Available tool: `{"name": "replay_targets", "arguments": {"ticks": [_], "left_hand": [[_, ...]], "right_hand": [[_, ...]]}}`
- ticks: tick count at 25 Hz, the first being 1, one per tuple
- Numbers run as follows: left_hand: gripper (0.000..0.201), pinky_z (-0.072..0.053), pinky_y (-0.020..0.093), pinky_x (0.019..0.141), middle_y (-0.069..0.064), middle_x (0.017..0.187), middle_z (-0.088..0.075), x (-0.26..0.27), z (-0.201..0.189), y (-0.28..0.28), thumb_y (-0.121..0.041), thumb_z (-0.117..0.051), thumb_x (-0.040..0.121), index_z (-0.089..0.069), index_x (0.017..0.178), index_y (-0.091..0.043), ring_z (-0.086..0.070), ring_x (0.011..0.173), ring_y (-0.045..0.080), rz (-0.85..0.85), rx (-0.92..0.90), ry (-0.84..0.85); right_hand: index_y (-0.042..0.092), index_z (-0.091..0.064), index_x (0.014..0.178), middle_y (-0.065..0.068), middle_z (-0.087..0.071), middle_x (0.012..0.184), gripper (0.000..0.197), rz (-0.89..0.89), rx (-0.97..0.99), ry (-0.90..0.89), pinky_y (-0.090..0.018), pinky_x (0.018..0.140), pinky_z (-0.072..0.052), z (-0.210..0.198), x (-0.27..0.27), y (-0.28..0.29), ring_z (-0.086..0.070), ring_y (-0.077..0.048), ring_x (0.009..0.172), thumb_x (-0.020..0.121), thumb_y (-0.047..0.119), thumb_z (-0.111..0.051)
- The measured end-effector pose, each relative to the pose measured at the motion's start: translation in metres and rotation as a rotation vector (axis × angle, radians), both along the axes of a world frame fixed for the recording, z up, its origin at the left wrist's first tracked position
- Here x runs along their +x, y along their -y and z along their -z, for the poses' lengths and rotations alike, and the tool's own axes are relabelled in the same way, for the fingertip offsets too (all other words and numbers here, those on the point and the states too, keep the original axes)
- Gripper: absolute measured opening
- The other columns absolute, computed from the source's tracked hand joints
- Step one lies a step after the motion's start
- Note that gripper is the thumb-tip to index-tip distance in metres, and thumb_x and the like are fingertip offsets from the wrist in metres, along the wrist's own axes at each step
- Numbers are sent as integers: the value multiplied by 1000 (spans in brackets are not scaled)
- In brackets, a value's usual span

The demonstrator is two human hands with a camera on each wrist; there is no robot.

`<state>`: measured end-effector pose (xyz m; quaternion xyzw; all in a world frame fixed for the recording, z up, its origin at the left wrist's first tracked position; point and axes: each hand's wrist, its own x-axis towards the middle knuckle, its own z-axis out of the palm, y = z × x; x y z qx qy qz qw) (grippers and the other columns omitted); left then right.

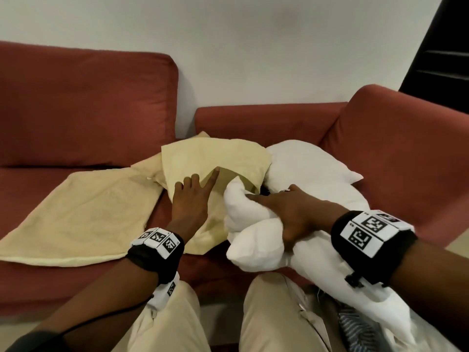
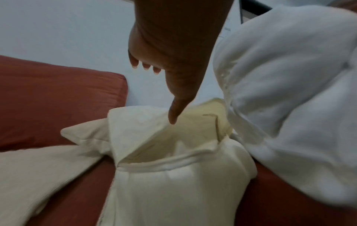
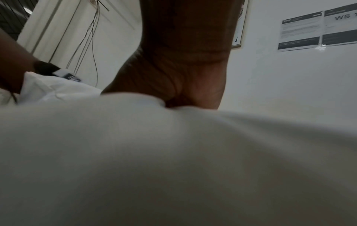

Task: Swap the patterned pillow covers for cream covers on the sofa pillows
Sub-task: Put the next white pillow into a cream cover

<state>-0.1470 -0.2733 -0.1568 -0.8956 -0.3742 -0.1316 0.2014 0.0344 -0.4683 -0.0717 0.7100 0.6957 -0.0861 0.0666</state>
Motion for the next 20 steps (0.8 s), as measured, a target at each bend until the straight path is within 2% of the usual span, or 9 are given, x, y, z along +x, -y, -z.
{"name": "replay_targets", "arguments": {"ticks": [2, 4, 5, 8, 9, 12, 14, 18, 20], "left_hand": [[91, -38, 49, 85, 19, 129, -45, -7, -10, -14, -16, -65, 69, -27, 150, -34, -46, 110, 40, -12, 33, -1], [77, -36, 58, 96, 22, 151, -29, -15, -5, -25, -35, -71, 73, -40, 143, -34, -32, 133, 47, 11, -56, -20], [75, -38, 60, 95, 23, 152, -28, -17, 2, -26, -40, -75, 71, -46, 139, -29, -33, 134, 48, 47, -104, -26], [77, -54, 51, 77, 22, 133, -50, -18, 29, -18, -25, -86, 54, -49, 120, -11, -54, 116, 44, 214, -294, 11], [68, -55, 48, 78, 17, 131, -48, -16, 38, -17, -23, -82, 59, -50, 117, -10, -51, 116, 39, 256, -326, 0], [36, -45, 50, 97, 11, 148, -37, -14, 57, -28, -25, -63, 77, -68, 112, -20, -37, 132, 38, 277, -213, -116], [37, -37, 56, 101, 17, 156, -27, -14, 64, -35, -30, -70, 75, -66, 111, -28, -36, 135, 44, 166, -233, -108], [53, -49, 44, 79, 10, 155, -31, -8, 60, -34, -38, -70, 76, -53, 123, -18, -55, 113, 33, 128, -280, -27], [50, -51, 37, 64, 7, 148, -42, -6, 45, -37, -24, -71, 77, -51, 122, -14, -60, 96, 28, 150, -236, 73]], "right_hand": [[46, 7, 150, -1, -53, 139, 132, -51, -11, -3, -42, 109, -25, 3, -22, -12, -49, -24, 126, 54, 49, -84], [47, 8, 150, -3, -54, 137, 132, -88, -15, -22, -44, 112, -29, 7, -39, -22, -50, -25, 125, 55, 47, -84], [47, 7, 150, -3, -56, 134, 131, -102, -13, -27, -44, 110, -32, 9, -45, -26, -51, -25, 123, 56, 46, -84], [46, 7, 150, -3, -60, 126, 130, -107, -57, -28, -39, 102, -33, 23, -45, -32, -55, -24, 115, 57, 44, -84], [46, 7, 150, -3, -61, 123, 131, -95, -84, -22, -36, 99, -34, 29, -42, -33, -56, -23, 112, 56, 44, -84], [46, 7, 150, -1, -61, 120, 133, -40, -134, 10, -38, 101, -31, 39, -27, -31, -56, -23, 111, 54, 46, -85], [44, 6, 151, -1, -61, 120, 133, -10, -161, 39, -41, 104, -28, 44, -17, -34, -55, -24, 113, 54, 46, -85], [44, 5, 151, -2, -60, 119, 132, -23, -180, 70, -43, 105, -26, 49, -10, -48, -55, -24, 112, 53, 48, -84], [45, 6, 150, -2, -61, 118, 131, -51, -179, 67, -43, 105, -26, 51, -12, -58, -56, -24, 112, 54, 48, -83]]}}
